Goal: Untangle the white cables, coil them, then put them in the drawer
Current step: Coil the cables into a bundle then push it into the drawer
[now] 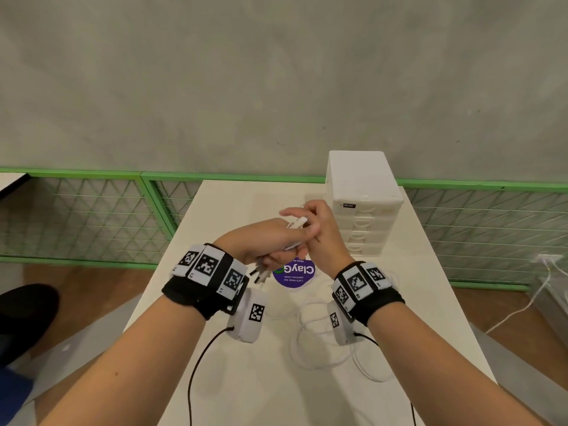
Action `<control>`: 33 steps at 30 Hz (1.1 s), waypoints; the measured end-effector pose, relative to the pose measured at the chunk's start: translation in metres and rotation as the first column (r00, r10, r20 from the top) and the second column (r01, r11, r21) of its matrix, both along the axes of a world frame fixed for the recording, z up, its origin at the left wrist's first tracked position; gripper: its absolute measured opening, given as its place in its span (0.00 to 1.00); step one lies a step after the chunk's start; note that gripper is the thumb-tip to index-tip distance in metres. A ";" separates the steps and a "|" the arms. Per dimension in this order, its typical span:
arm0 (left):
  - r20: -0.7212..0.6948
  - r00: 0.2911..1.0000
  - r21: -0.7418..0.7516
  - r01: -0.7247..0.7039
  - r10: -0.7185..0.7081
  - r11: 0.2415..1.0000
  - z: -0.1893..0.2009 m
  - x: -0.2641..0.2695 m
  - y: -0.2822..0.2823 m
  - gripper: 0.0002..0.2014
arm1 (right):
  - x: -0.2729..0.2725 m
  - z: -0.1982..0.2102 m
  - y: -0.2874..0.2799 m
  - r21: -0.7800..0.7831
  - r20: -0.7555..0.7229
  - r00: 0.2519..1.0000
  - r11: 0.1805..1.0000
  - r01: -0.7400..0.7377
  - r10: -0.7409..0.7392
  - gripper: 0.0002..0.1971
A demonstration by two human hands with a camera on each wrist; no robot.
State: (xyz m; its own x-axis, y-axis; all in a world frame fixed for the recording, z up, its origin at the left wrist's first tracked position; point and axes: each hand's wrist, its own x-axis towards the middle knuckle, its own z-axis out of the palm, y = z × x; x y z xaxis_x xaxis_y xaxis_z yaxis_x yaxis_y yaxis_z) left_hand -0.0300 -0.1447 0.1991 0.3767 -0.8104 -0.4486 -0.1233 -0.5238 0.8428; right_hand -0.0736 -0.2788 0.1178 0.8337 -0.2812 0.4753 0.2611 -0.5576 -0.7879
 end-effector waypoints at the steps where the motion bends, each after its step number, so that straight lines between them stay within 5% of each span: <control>1: -0.038 0.999 -0.066 0.005 -0.007 0.998 0.001 0.001 0.001 0.27 | 0.001 -0.001 0.001 -0.008 0.039 0.999 1.000 0.028 -0.028 0.25; 4: -0.242 0.969 -0.291 -0.032 -0.041 0.956 0.006 0.005 0.003 0.22 | -0.002 -0.005 -0.001 -0.157 0.041 0.996 0.984 0.089 -0.084 0.11; 6: -0.369 0.927 -0.424 -0.106 -0.064 0.899 0.011 0.005 -0.001 0.23 | 0.000 -0.020 -0.004 -0.213 -0.043 0.995 0.974 0.082 -0.093 0.11; 11: -0.496 0.866 -0.600 -0.399 0.070 0.693 0.016 0.003 -0.013 0.23 | 0.002 -0.025 0.007 -0.007 -0.353 0.935 0.999 -0.038 0.033 0.09; 14: -0.597 0.780 -0.618 -0.597 0.189 0.511 0.014 0.009 -0.019 0.21 | -0.007 -0.016 0.019 0.037 -0.398 0.912 0.995 -0.094 0.101 0.08; 17: -0.573 0.747 -0.659 -0.664 0.336 0.352 0.011 0.019 -0.022 0.17 | -0.011 -0.014 0.022 0.095 -0.453 0.871 0.981 -0.166 0.192 0.09; 19: -0.416 0.746 -0.730 -0.615 0.520 0.298 0.005 0.026 -0.022 0.18 | -0.012 -0.013 0.023 0.074 -0.492 0.843 0.975 -0.209 0.217 0.10; 22: -0.047 0.678 -0.807 -0.458 0.733 0.372 -0.008 0.038 -0.015 0.24 | -0.015 -0.016 0.023 0.028 -0.548 0.799 0.960 -0.279 0.248 0.10; 24: 0.259 0.606 -0.756 -0.358 0.752 0.549 -0.015 0.045 -0.006 0.25 | -0.018 -0.020 0.021 0.013 -0.580 0.780 0.960 -0.279 0.235 0.11; 26: 0.585 0.531 -0.538 -0.313 0.614 0.783 -0.021 0.053 0.001 0.25 | -0.020 -0.017 0.015 0.006 -0.560 0.799 0.966 -0.258 0.217 0.12; 28: 0.842 0.459 -0.159 -0.293 0.285 0.943 -0.029 0.053 0.006 0.26 | -0.021 -0.010 0.010 0.007 -0.513 0.832 0.970 -0.242 0.211 0.12; 30: 0.843 0.529 0.058 -0.272 0.098 0.961 -0.039 0.049 0.007 0.26 | -0.020 -0.005 0.008 0.018 -0.440 0.872 0.973 -0.229 0.213 0.13; 33: 0.561 0.807 0.052 -0.259 0.186 0.965 -0.051 0.045 0.010 0.26 | -0.020 -0.003 0.004 0.099 -0.346 0.920 0.982 -0.159 0.184 0.11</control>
